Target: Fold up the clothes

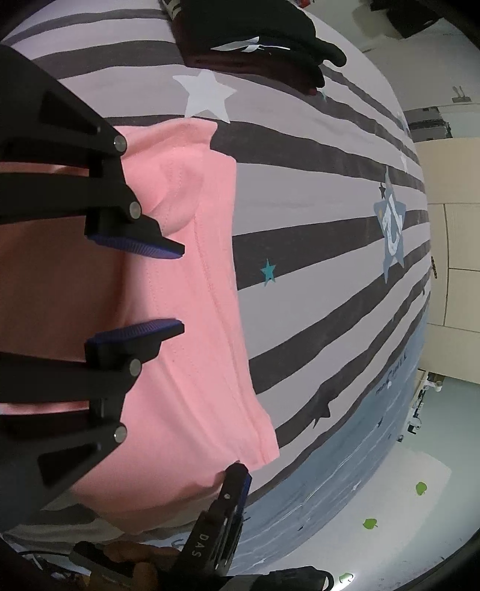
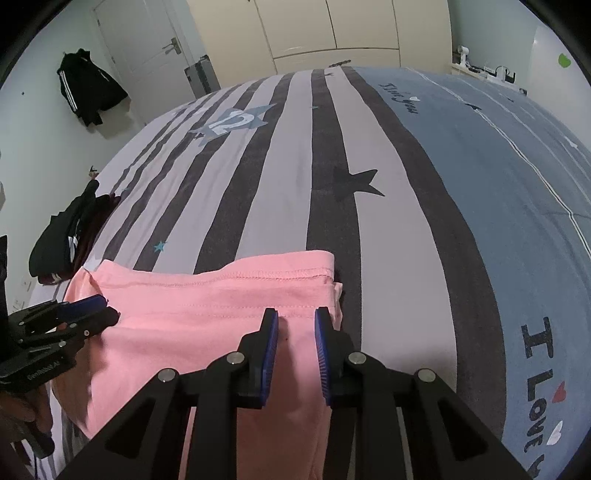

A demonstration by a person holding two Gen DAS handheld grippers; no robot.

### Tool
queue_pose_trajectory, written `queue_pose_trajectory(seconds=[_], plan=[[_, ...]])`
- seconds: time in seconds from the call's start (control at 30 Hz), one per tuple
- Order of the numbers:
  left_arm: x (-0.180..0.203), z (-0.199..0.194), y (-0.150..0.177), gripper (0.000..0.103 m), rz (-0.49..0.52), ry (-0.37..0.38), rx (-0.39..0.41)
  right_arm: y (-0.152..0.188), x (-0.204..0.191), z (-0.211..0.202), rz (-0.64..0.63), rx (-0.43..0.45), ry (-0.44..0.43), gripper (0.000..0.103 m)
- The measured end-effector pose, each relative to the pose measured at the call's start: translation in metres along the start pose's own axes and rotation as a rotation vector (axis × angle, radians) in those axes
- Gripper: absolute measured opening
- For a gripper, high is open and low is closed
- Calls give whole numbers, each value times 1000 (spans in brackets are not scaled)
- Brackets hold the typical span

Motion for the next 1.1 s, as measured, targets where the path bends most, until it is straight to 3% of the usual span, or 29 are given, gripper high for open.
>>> queue_pose_trajectory(seconds=[0.03,0.13,0.43,0.6,0.73,0.83,1.0,1.1], plan=[[0,1,0,12,0,3,3,0,0,0,1,0,-2,18],[2,1,3,1,-3,1,10,1,1,1,5,3,-6,19],[3,-16,-23,1,-47,23,110,1,4,1,26,15,-18,18],[7,-4,-33,1,-40,16,103,-1,8,1,53,24,-9,19],[-4,13,-26,1,-69,-15,48,-1,16,3,85,20,-3,30],[-9,10,-20,2,-93,-13,48,-2,19,0,83,30,10,31],[-31,-8,-29,7,-211,11,102,-7,13,-18,40,76,17,31],[-44,-16,-37,8,-251,21,107,-8,0,-26,6,83,-36,31]])
Point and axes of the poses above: each gripper's, at about its wrist camera, not at the fingertips, and z roughly the way its jaws point, x to its right, y to its underside, the point moved 2 cm from there along z, roughly the way its jaws point, and after that the axes turned 11 degrees about -z, right-handed, at the moved point
